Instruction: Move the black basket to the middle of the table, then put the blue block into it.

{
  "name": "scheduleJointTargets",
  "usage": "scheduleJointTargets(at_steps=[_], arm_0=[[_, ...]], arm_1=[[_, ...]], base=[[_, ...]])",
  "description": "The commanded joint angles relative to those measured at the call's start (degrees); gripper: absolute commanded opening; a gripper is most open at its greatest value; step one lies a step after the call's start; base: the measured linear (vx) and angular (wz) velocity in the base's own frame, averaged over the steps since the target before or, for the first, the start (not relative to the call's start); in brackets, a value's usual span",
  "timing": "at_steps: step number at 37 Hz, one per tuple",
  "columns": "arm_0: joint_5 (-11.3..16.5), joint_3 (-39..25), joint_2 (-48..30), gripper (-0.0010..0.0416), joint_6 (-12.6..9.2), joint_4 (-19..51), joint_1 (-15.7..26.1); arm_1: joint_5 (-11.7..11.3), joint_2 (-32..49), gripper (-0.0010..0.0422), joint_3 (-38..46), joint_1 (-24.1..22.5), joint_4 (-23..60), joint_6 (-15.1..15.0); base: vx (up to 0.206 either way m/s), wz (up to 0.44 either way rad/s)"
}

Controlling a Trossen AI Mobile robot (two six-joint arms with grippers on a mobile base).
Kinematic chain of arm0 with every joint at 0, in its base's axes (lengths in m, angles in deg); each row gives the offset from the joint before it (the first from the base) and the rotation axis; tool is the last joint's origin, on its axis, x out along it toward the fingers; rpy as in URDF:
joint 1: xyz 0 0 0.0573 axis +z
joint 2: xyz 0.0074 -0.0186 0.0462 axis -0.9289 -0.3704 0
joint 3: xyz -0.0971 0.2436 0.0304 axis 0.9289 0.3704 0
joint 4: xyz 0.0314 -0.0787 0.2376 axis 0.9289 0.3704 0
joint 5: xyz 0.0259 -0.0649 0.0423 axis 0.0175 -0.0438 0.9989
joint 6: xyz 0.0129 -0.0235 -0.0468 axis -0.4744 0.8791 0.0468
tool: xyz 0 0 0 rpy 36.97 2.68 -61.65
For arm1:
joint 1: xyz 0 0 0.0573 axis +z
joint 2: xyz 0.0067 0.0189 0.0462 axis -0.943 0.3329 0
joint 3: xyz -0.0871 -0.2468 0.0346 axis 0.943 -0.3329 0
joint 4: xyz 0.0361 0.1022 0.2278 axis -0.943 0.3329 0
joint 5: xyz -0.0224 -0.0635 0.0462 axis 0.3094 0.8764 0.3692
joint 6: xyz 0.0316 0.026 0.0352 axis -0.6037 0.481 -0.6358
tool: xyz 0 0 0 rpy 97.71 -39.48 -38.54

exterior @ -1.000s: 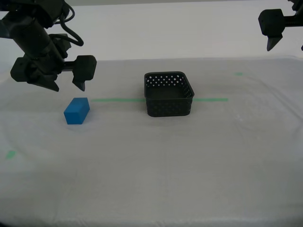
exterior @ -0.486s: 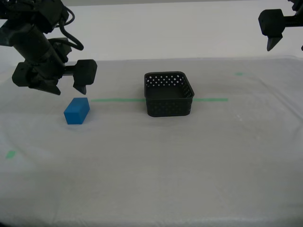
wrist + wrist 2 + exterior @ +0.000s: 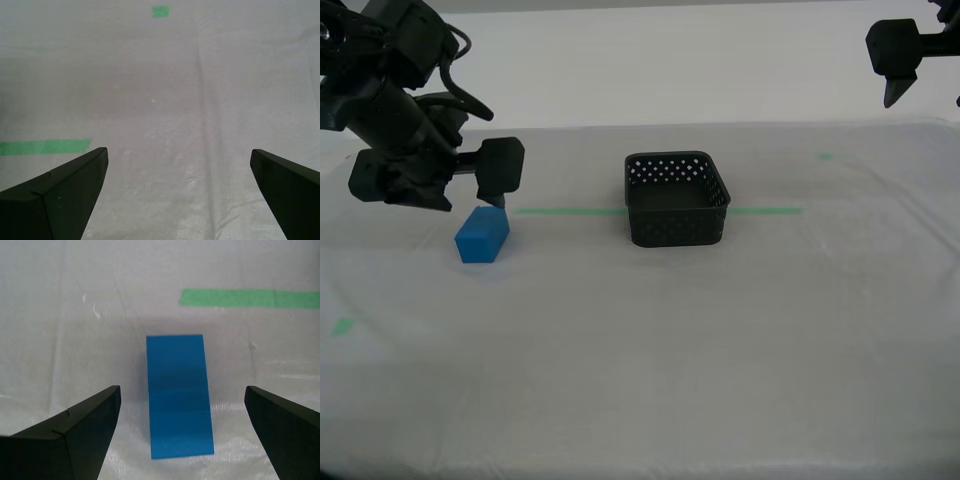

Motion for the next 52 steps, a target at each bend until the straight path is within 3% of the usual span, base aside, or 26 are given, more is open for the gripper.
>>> scheduleJointTargets(at_steps=[1, 24, 29, 40, 44, 52], arm_0=[[-0.17, -0.07, 0.02, 0.0398, -0.11, -0.04, 0.00], [-0.17, -0.07, 0.02, 0.0399, -0.11, -0.04, 0.02], [-0.15, -0.07, 0.02, 0.0399, -0.11, -0.04, 0.02], [-0.15, -0.07, 0.02, 0.0398, -0.11, -0.04, 0.00], [-0.15, -0.07, 0.02, 0.0398, -0.11, -0.04, 0.02], [-0.15, -0.07, 0.02, 0.0398, -0.11, -0.07, 0.02]], arm_1=[[0.09, 0.00, 0.0339, 0.00, -0.02, -1.49, 1.03], [0.13, 0.02, 0.0339, -0.31, -0.07, 2.27, 2.97], [1.62, 0.02, 0.0339, 0.24, -0.07, 5.42, 4.22], [1.66, 0.02, 0.0338, 1.84, -0.07, 6.84, 5.53], [1.40, 0.02, 0.0338, 2.36, -0.04, 7.02, 6.62], [-0.13, 3.17, 0.0339, 2.45, 0.00, 6.56, 5.01]], base=[[0.000, 0.000], [0.000, 0.000], [0.000, 0.000], [0.000, 0.000], [0.000, 0.000], [0.000, 0.000]])
